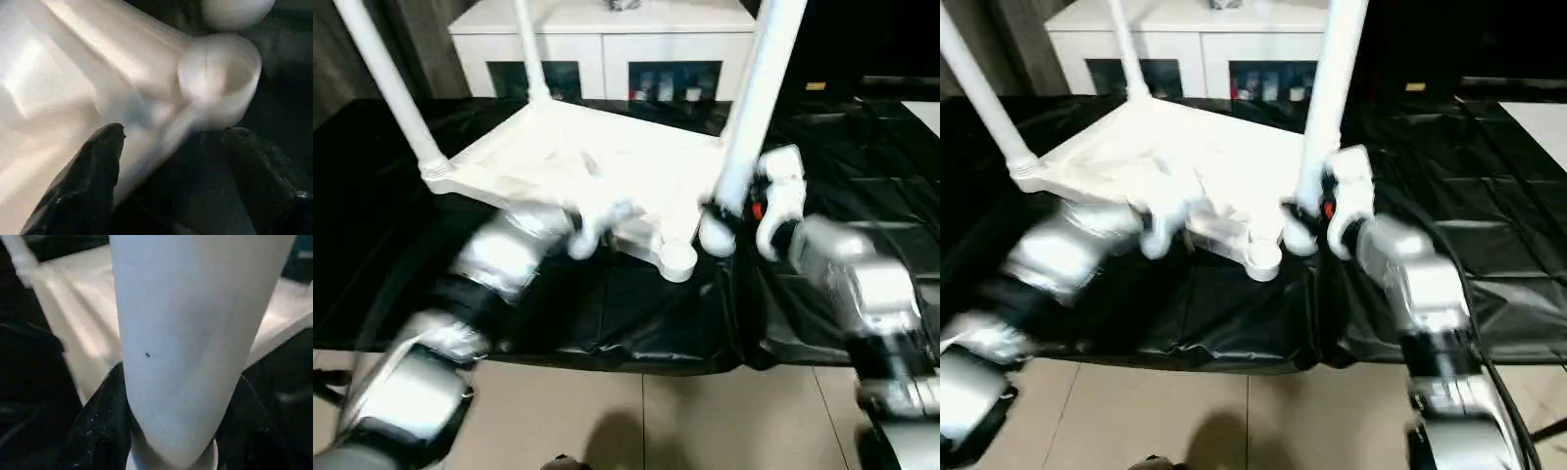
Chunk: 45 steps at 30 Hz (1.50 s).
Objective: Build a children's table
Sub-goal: Pick table leg, then insert table leg to table base
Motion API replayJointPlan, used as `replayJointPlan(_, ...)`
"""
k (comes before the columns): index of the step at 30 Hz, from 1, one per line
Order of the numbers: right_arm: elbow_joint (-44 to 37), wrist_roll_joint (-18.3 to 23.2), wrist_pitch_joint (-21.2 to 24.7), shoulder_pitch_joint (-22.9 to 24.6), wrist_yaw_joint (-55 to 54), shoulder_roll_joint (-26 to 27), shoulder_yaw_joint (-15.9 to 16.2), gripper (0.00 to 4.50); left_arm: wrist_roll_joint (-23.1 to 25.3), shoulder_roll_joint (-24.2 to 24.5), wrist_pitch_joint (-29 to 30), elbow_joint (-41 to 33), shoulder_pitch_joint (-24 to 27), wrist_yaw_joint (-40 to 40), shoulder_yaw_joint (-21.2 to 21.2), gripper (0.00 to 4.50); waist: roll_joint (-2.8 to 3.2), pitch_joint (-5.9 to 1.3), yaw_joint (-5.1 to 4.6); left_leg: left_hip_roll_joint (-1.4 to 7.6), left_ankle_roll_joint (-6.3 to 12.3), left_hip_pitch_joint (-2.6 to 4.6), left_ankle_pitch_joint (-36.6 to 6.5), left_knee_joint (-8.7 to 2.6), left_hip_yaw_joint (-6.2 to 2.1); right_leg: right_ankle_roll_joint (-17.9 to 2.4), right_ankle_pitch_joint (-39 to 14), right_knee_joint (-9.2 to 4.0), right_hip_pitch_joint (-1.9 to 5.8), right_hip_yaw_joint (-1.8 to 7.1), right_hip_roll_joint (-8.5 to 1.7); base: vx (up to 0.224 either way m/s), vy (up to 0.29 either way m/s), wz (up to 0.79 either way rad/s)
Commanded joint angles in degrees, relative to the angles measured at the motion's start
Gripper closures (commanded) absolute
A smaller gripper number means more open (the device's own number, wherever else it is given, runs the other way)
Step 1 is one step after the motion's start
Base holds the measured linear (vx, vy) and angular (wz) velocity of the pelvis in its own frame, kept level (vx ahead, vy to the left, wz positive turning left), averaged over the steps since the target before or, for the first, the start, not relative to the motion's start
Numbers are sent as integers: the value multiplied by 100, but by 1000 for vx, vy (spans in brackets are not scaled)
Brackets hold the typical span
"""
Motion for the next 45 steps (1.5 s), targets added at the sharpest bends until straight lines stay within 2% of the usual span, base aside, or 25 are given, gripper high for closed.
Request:
replayJointPlan(1, -470, 133, 134, 57, 41, -68, -31, 264, 437, -84, -388, 555, -300, 146, -154, 83, -81, -504, -15, 93, 62, 152, -679, -350, -28, -1101, -286, -355, 336, 172, -260, 0, 0, 0)
replayJointPlan(2, -646, 191, 214, 157, 31, -103, -59, 264, 577, -173, -508, 869, -423, 255, -208, 83, -54, -515, -13, 102, 54, 161, -691, -344, -43, -1143, -244, -331, 342, 172, -274, 0, 0, 0)
replayJointPlan(3, -742, 214, 258, 215, 30, -128, -67, 264, 634, -217, -547, 1028, -480, 290, -238, 83, -81, -508, -11, 104, 70, 162, -742, -350, -41, -1193, -252, -341, 347, 171, -281, 0, 0, 0)
replayJointPlan(4, -820, 224, 298, 261, 26, -155, -72, 264, 658, -253, -574, 1151, -517, 295, -250, 83, -19, -509, -4, 108, 57, 168, -786, -348, -46, -1236, -313, -336, 344, 171, -289, 0, 0, 0)
replayJointPlan(5, -904, 233, 344, 315, 10, -181, -81, 264, 715, -295, -655, 1333, -574, 338, -281, 83, -37, -488, -29, 109, 59, 168, -883, -356, -37, -1273, -382, -379, 334, 171, -276, 0, 0, 0)
replayJointPlan(7, -1043, 243, 405, 423, 6, -223, -112, 264, 840, -357, -844, 1680, -694, 446, -372, 83, -4, -496, -27, 109, 27, 180, -998, -353, -49, -1313, -466, -380, 342, 173, -284, 0, 0, 0)
replayJointPlan(8, -1204, 248, 492, 529, 7, -254, -157, 264, 923, -425, -1012, 2012, -817, 531, -429, 83, 35, -498, -35, 107, 10, 183, -1028, -355, -55, -1330, -477, -375, 344, 169, -280, 0, 0, 0)
replayJointPlan(9, -1298, 253, 548, 590, 4, -270, -186, 264, 969, -466, -1084, 2173, -880, 581, -457, 83, 34, -482, -54, 105, -2, 198, -1182, -363, -49, -1298, -577, -431, 335, 169, -265, 0, 0, 0)
replayJointPlan(11, -1446, 272, 632, 691, -8, -296, -224, 264, 985, -544, -1103, 2353, -945, 589, -443, 83, 31, -498, -59, 104, 2, 190, -1169, -360, -60, -1349, -554, -410, 354, 162, -278, 0, 0, 0)
replayJointPlan(12, -1596, 307, 722, 774, -37, -316, -244, 264, 1049, -651, -1159, 2600, -998, 575, -371, 83, 81, -496, -55, 108, 12, 197, -1182, -356, -65, -1366, -615, -414, 350, 164, -285, 0, 0, 0)
replayJointPlan(13, -1596, 307, 722, 774, -37, -316, -244, 264, 1049, -651, -1159, 2600, -998, 575, -371, 83, 59, -484, -60, 105, 25, 198, -1226, -360, -56, -1364, -696, -443, 337, 161, -280, 0, 0, 0)
replayJointPlan(15, -1770, 358, 818, 865, -47, -346, -254, 264, 1184, -735, -1219, 2840, -1001, 588, -371, 83, 62, -482, -72, 103, 41, 189, -1269, -361, -66, -1341, -885, -457, 354, 157, -283, 0, 0, 0)
replayJointPlan(18, -1881, 410, 880, 928, -33, -389, -235, 264, 1245, -783, -1274, 3000, -973, 526, -376, 83, 103, -477, -76, 101, 71, 190, -1284, -364, -70, -1274, -1134, -478, 340, 154, -292, 0, 0, 0)
replayJointPlan(23, -1985, 429, 897, 964, 117, -443, -177, 264, 1254, -872, -1651, 3234, -940, 27, -357, 83, 76, -488, -111, 109, 117, 184, -1323, -376, -76, -1245, -1274, -503, 338, 149, -300, 0, 0, 0)
replayJointPlan(24, -1979, 423, 893, 944, 142, -450, -162, 264, 1255, -886, -1702, 3271, -946, -137, -317, 100, 66, -488, -116, 110, 136, 177, -1297, -376, -72, -1258, -1235, -501, 336, 149, -301, 0, 0, 0)
replayJointPlan(29, -1930, 417, 863, 862, 183, -486, -122, 264, 1169, -893, -1701, 3275, -972, -740, -171, 121, 73, -493, -143, 113, 212, 169, -1185, -377, -72, -1351, -1121, -482, 336, 142, -318, 0, 0, 0)
replayJointPlan(31, -1905, 424, 843, 826, 208, -511, -103, 264, 1174, -868, -1689, 3279, -987, -1075, -151, 147, 57, -493, -144, 118, 233, 172, -1167, -378, -69, -1377, -1089, -474, 337, 146, -322, 0, 0, 0)
replayJointPlan(33, -1788, 378, 741, 723, 322, -581, -54, 264, 1134, -712, -1651, 3089, -962, -1840, -187, 159, 20, -477, -137, 122, 263, 175, -1189, -389, -62, -1397, -1193, -488, 324, 149, -335, 0, 0, 0)
replayJointPlan(35, -1753, 366, 713, 695, 364, -601, -42, 264, 1104, -661, -1624, 2987, -928, -2121, -177, 165, 28, -465, -148, 119, 247, 172, -1231, -393, -61, -1366, -1331, -490, 328, 150, -339, 0, 0, 0)
replayJointPlan(36, -1733, 361, 699, 679, 387, -611, -37, 264, 1089, -636, -1607, 2928, -907, -2280, -161, 176, 1, -464, -148, 116, 253, 171, -1233, -391, -54, -1356, -1371, -498, 328, 152, -341, 0, 0, 0)
replayJointPlan(37, -1650, 327, 627, 632, 462, -651, 3, 264, 1100, -497, -1609, 2616, -783, -2625, -210, 197, 6, -460, -140, 123, 248, 180, -1236, -394, -51, -1354, -1422, -501, 321, 157, -343, 0, 0, 0)
replayJointPlan(39, -1574, 291, 560, 591, 530, -687, 47, 264, 1116, -353, -1597, 2286, -663, -2813, -271, 200, -9, -455, -133, 134, 254, 166, -1211, -403, -60, -1363, -1443, -490, 329, 160, -358, 0, 0, 0)
replayJointPlan(40, -1503, 254, 498, 542, 592, -714, 102, 264, 1106, -157, -1502, 1814, -501, -3008, -345, 207, -4, -457, -131, 158, 244, 174, -1194, -419, -65, -1363, -1445, -473, 320, 160, -363, 0, 0, 0)
replayJointPlan(44, -1366, 218, 404, 440, 667, -700, 184, 264, 1211, 194, -1370, 850, -139, -2899, -405, 239, -50, -439, -158, 180, 171, 190, -1355, -448, -61, -1366, -1529, -461, 293, 160, -345, 0, 0, 0)
replayJointPlan(45, -1337, 206, 380, 425, 677, -696, 203, 264, 1300, 234, -1389, 758, -89, -2751, -416, 258, -19, -434, -154, 169, 141, 206, -1417, -443, -52, -1323, -1643, -484, 273, 162, -343, 0, 0, 0)
